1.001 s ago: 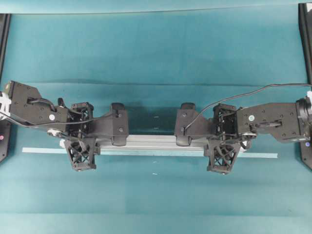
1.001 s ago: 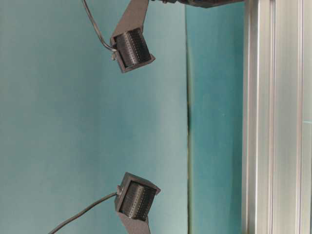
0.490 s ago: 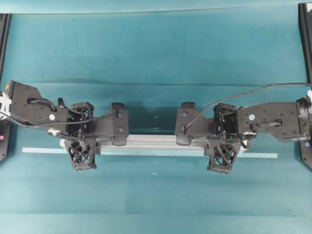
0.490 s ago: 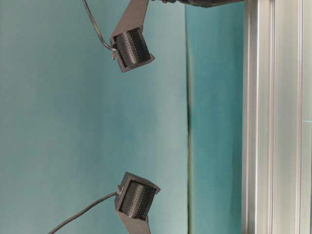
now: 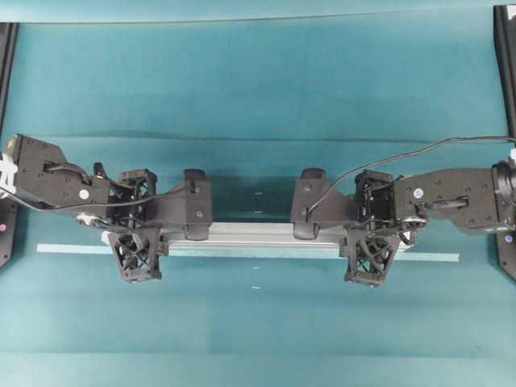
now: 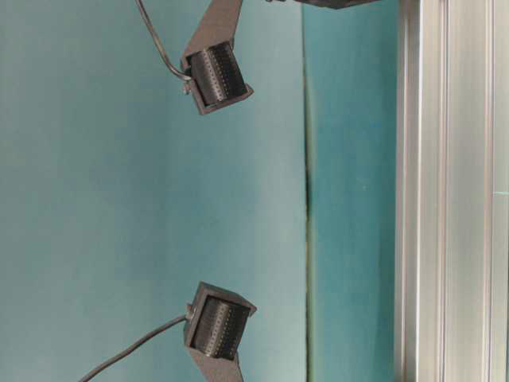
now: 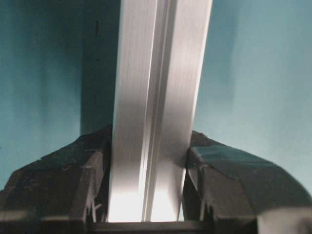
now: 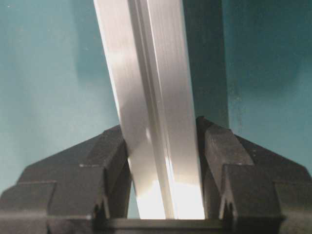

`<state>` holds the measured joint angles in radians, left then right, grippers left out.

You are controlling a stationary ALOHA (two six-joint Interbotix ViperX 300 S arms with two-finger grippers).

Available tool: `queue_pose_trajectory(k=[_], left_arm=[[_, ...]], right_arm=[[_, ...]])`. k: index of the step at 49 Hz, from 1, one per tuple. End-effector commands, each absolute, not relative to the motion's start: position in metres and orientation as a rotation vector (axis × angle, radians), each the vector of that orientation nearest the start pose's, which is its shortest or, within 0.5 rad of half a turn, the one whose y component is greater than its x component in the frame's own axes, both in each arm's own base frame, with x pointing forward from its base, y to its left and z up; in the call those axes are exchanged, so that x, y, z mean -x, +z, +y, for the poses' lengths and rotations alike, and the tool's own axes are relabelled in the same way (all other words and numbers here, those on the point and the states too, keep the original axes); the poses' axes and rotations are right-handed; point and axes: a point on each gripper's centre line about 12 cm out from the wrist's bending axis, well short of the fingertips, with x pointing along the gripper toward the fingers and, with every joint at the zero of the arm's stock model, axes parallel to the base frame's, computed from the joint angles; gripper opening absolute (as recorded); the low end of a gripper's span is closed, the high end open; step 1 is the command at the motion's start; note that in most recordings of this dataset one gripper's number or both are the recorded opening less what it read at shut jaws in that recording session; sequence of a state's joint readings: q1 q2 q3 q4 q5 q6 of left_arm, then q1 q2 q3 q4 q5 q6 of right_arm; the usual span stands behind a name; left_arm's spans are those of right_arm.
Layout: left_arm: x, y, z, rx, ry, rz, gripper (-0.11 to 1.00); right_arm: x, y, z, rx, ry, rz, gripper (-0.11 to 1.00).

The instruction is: Lift the metal rail with both hands.

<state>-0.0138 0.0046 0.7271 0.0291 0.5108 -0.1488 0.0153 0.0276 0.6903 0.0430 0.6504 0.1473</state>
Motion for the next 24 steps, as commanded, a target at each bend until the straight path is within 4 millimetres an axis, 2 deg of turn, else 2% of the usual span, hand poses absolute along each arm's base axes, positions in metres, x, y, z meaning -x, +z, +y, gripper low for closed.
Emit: queue_pose_trajectory(k=[1,4,6,12,16,18,24], left_arm=[[-0.327,0.121,-0.002,0.116,0.091,1.201,0.31],[-0.327,0.122,-0.002,0.118,0.09,1.2,0.31],[-0.327,0.121,-0.002,0.118,0.09,1.201,0.37],[-0.327,0.122,-0.003,0.111,0.085,1.195,0.75],[-0.329,0.122,-0.003,0.112,0.083,1.179,0.93],[-0.329,0.122,-0.004,0.111,0.081,1.171,0.97],[-0.332,0.123,-0.005,0.108,0.074,1.149,0.93]], right_arm=[[-0.322,0.114,0.007,-0.188,-0.101,1.345,0.38],[-0.322,0.114,0.008,-0.196,-0.1,1.342,0.38],[-0.322,0.114,0.008,-0.195,-0.099,1.339,0.42],[-0.323,0.114,0.013,-0.183,-0.084,1.33,0.78],[-0.324,0.114,0.016,-0.175,-0.074,1.323,0.95],[-0.325,0.114,0.017,-0.176,-0.073,1.312,0.99],[-0.326,0.114,0.017,-0.177,-0.072,1.286,0.99]])
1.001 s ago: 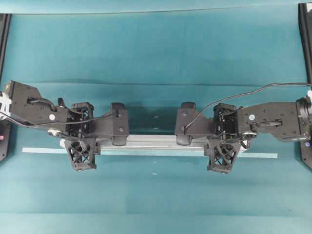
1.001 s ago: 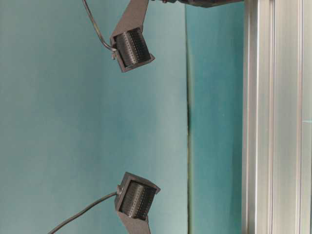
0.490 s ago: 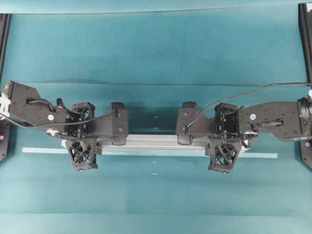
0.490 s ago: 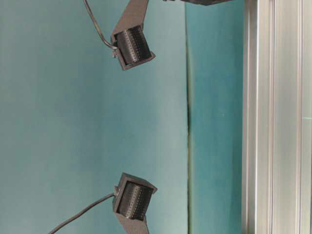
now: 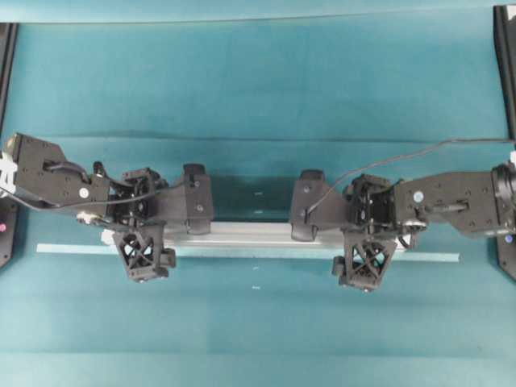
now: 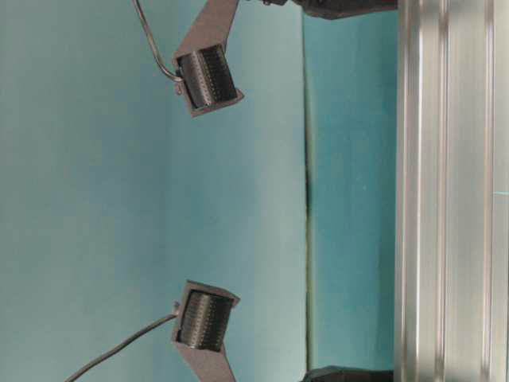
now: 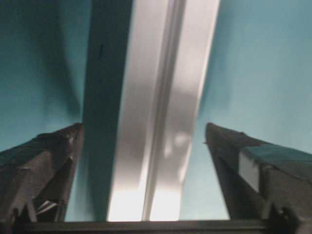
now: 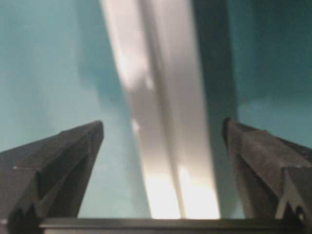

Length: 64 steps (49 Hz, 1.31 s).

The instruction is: Lift the metal rail with both hands.

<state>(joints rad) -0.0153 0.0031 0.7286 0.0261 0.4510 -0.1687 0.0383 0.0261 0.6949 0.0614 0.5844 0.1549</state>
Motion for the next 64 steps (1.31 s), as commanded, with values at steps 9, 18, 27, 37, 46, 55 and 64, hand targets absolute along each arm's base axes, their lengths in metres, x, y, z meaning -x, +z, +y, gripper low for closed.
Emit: queue_pose_trajectory(k=[9,18,27,37,46,55,64], left_arm=[[-0.33,0.13,-0.005,0.099,0.068,1.143,0.94],[-0.322,0.159,-0.005,0.077,0.048,1.082,0.94],[-0.307,0.202,-0.005,0.016,0.006,0.942,0.93],[-0.282,0.245,-0.004,-0.027,-0.014,0.785,0.93],[-0.252,0.283,-0.004,-0.025,-0.013,0.601,0.93],[-0.228,0.307,-0.003,-0.009,-0.01,0.437,0.93],[-0.216,0.324,-0.003,-0.003,-0.011,0.331,0.93]], right_arm=[[-0.325,0.118,0.014,-0.173,-0.079,1.282,1.0],[-0.324,0.14,0.003,-0.183,-0.098,1.204,1.0],[-0.325,0.182,-0.007,-0.198,-0.108,1.025,0.99],[-0.313,0.222,-0.012,-0.203,-0.107,0.851,0.99],[-0.297,0.253,-0.012,-0.202,-0.096,0.684,0.99],[-0.277,0.284,-0.012,-0.202,-0.084,0.462,0.99],[-0.256,0.308,-0.012,-0.202,-0.071,0.291,0.98]])
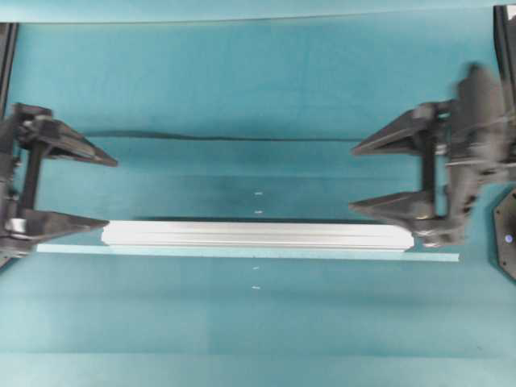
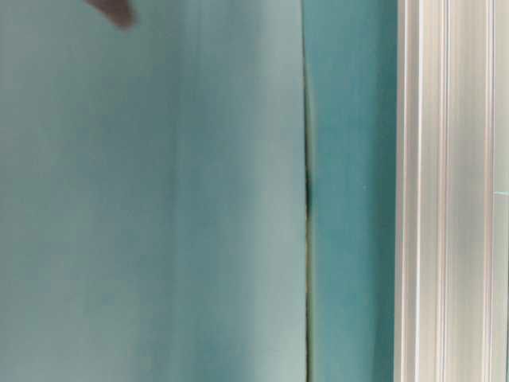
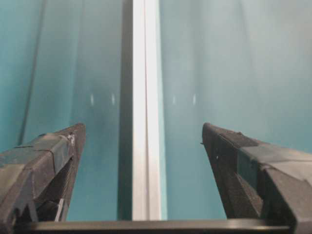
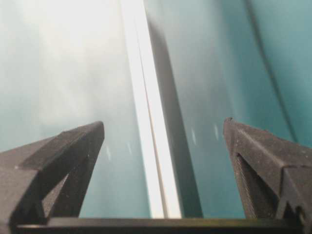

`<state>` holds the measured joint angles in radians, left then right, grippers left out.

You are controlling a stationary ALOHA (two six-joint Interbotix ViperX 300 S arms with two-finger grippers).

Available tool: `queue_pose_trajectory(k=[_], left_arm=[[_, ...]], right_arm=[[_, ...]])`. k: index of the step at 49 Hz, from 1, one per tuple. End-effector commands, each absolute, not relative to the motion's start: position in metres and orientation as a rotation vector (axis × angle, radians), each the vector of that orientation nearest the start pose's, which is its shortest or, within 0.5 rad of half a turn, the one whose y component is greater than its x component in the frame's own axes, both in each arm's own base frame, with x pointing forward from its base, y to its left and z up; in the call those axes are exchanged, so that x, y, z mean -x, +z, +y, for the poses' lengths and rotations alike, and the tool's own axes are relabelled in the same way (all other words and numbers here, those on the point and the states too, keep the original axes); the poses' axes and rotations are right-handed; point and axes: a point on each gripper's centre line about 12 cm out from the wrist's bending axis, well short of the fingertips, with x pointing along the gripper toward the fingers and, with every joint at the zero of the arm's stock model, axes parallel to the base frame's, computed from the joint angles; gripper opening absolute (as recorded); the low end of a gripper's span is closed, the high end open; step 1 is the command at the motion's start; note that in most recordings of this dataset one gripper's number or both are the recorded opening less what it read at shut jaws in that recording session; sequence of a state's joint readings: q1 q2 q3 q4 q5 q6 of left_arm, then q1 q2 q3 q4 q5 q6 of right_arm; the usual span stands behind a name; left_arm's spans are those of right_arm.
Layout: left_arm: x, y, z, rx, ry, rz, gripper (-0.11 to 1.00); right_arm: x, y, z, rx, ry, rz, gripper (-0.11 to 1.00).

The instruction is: Lift the metal rail with both hands.

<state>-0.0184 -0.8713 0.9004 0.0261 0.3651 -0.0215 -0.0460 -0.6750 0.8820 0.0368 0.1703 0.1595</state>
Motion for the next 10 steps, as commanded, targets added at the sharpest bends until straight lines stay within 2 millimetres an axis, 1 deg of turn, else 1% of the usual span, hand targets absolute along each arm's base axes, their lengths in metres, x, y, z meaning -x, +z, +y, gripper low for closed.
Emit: queue_pose_trajectory(k=[1,10], left_arm=[[-0.216,0.326,-0.003,-0.003,-0.011,0.316,0.93],[-0.211,0.346,-0.003,0.0,-0.013,0.178,0.93]], right_arm=[[-0.253,0.312,-0.012,-0.202,-0.07,0.271,0.98],[-0.227,0.344,-0.01,-0.199,-0.055,0.106,0.98]])
